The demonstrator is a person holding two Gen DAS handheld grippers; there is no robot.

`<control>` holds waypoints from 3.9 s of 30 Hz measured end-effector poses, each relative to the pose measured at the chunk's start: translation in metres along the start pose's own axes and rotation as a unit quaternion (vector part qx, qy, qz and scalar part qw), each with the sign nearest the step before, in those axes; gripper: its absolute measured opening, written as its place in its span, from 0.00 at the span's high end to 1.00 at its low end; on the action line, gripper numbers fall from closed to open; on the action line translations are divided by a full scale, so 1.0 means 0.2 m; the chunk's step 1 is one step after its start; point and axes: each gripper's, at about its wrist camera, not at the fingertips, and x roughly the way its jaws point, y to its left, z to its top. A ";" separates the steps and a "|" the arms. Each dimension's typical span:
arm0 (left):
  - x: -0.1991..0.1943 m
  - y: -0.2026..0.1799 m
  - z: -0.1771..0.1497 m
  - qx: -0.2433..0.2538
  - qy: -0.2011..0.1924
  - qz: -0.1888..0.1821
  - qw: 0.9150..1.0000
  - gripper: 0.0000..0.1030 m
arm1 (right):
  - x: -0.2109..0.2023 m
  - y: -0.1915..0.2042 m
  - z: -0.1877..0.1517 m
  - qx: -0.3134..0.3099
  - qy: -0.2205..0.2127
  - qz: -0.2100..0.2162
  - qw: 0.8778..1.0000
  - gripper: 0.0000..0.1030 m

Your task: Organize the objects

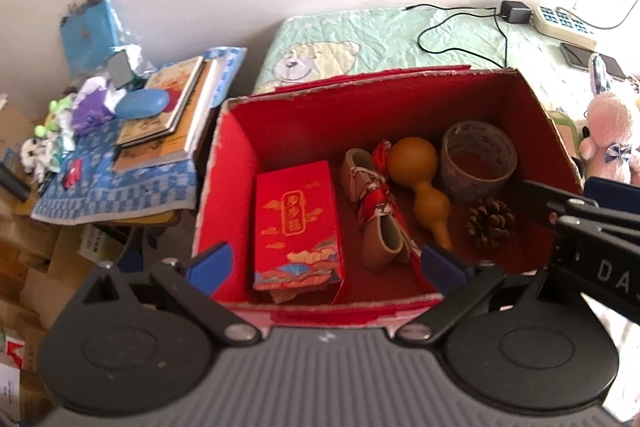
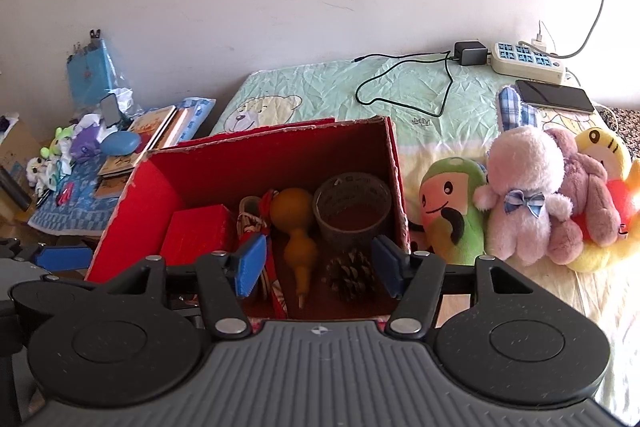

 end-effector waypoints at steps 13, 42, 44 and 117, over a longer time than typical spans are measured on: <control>-0.03 -0.08 -0.17 -0.021 0.047 0.015 0.999 0.02 | -0.09 -0.07 -0.16 -0.005 0.025 0.025 0.999 0.37; -0.06 -0.03 -0.18 0.002 0.076 -0.017 0.997 0.02 | -0.16 0.02 -0.12 0.027 0.030 0.011 0.999 0.36; -0.08 -0.01 -0.14 0.006 0.063 -0.017 0.998 0.02 | -0.16 0.04 -0.09 0.028 0.018 0.005 0.999 0.35; 0.39 0.07 0.09 0.041 0.059 -0.074 0.995 0.02 | 0.30 0.08 -0.01 0.052 0.023 -0.080 0.995 0.48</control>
